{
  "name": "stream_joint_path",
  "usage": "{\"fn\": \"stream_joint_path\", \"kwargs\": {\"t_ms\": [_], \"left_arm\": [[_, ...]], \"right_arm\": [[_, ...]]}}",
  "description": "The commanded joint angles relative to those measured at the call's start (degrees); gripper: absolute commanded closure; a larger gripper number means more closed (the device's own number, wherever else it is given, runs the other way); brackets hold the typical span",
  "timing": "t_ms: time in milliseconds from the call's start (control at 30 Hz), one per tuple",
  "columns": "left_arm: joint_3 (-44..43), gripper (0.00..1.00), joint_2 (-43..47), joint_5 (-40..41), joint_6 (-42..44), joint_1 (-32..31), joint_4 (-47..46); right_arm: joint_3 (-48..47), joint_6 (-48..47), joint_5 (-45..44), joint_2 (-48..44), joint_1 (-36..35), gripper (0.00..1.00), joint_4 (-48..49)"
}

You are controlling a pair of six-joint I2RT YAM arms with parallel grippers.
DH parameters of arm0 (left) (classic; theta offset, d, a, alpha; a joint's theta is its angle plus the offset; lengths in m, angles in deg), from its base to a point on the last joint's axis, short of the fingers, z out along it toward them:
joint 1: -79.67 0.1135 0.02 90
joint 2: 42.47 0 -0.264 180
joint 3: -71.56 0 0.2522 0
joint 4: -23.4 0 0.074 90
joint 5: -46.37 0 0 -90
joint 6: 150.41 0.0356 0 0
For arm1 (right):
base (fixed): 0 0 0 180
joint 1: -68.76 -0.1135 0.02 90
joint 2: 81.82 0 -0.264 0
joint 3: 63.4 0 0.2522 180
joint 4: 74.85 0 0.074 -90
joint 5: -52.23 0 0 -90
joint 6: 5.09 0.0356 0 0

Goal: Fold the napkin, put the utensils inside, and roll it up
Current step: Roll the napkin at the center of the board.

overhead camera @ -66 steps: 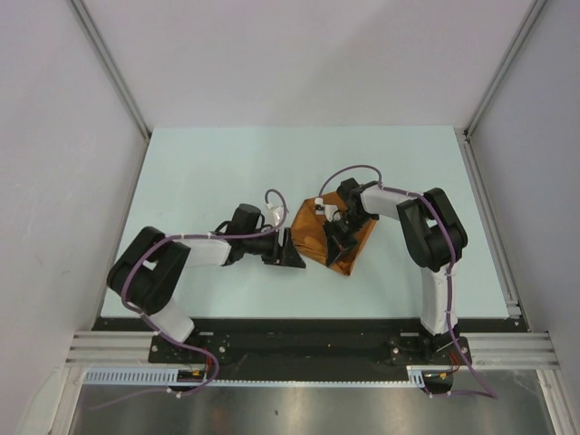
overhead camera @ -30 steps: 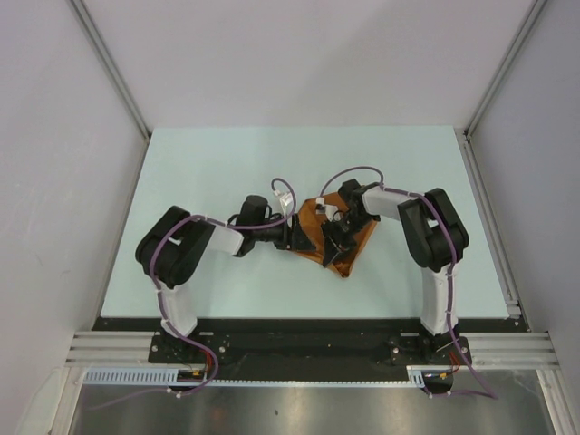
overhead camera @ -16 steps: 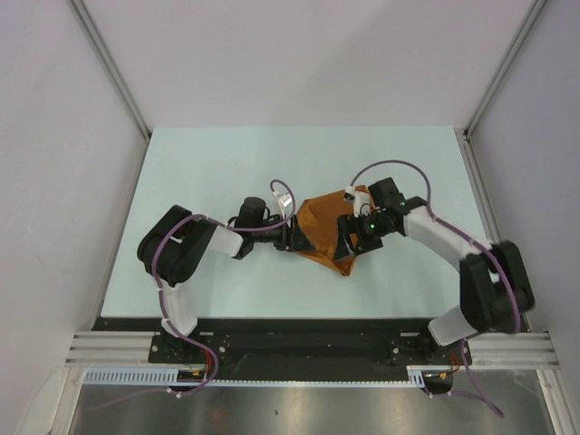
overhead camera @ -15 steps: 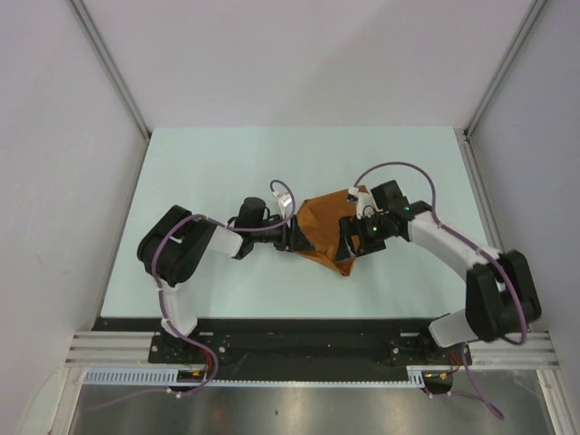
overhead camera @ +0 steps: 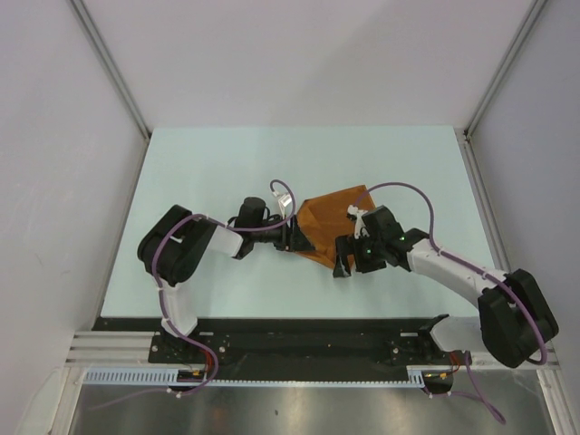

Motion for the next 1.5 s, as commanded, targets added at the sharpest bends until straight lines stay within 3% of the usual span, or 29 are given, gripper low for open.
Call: {"fn": "stream_joint_path", "kwargs": {"t_ms": [0,267,467,900,1233,1367,1467], "left_arm": [[1.0,0.35,-2.0,1.9,2.5,0.2,4.4],[1.2,0.35,-1.3,1.8,2.9,0.2,4.9],[0.9,0.35,-1.4,1.6,3.0,0.2,5.2],[0.0,0.35,-1.9,1.1,3.7,0.2,6.2],[-0.6,0.35,-1.8,1.0,4.6,0.2,7.0],[-1.2,0.35,-1.8,1.0,4.9,0.1,7.4],[-2.2,0.35,-1.4,0.9,4.8,0.1,7.5]], "right_arm": [[-0.1,2.6,-4.7,3.0,-1.9,0.10,5.8],[-0.2,5.3,-5.5,9.0,-1.7,0.20,8.6],[-0.1,8.3,-5.8,10.6,-0.8,0.38,10.9],[2.1,12.2,-3.5,14.7,3.0,0.59,13.8],[3.7,14.3,-1.2,17.5,5.2,0.76,13.5],[3.9,14.1,0.4,18.0,5.9,0.90,12.5],[3.7,13.5,1.7,18.7,6.3,0.94,10.9]]}}
